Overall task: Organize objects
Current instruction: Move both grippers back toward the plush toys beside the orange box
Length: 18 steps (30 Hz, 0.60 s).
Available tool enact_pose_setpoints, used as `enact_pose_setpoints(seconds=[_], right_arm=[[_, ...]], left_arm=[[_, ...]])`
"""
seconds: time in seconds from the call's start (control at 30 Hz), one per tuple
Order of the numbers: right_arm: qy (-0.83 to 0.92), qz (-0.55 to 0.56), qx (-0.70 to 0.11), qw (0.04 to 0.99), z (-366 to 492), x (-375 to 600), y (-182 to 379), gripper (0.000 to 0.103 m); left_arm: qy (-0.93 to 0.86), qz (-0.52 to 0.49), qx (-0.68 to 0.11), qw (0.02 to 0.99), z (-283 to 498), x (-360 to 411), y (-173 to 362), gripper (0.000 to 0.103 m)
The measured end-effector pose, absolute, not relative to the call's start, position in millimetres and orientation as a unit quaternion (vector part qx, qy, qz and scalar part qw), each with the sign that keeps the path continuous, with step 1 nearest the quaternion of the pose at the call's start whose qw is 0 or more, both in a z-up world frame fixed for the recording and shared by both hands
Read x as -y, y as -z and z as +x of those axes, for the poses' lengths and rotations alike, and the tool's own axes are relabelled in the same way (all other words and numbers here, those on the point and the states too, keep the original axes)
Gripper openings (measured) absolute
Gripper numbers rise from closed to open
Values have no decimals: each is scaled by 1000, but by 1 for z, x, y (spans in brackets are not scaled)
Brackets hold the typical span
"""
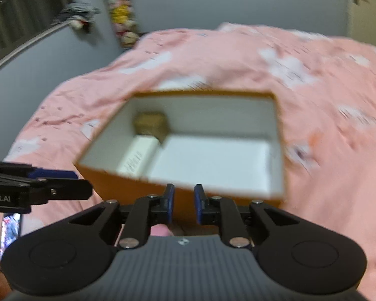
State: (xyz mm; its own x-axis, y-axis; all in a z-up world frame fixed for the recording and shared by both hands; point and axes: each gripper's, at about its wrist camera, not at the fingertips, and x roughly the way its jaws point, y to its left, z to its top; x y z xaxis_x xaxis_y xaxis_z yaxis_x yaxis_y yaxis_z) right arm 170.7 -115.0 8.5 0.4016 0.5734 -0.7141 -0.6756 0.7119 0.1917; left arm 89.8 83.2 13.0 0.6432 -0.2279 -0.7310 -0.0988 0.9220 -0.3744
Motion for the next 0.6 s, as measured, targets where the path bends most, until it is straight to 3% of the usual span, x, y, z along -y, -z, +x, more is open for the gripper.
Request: enact_pose_setpoints(seconds=[0.17, 0.3, 0.47, 0.6], right_arm=[[-307, -66, -416, 853, 150, 163, 9, 18], [-285, -58, -441, 849, 144, 181, 28, 19], [-283, -59, -448, 846, 145, 185, 39, 32], [-286, -73, -447, 845, 144, 191, 46, 33]], left_arm=[[57, -212, -449, 866, 95, -55, 12, 60], [63, -204, -478, 852, 110, -29, 28, 69], [35, -162, -524, 835, 123, 1, 49, 72], [8, -171, -548, 819, 127, 8, 63, 73]])
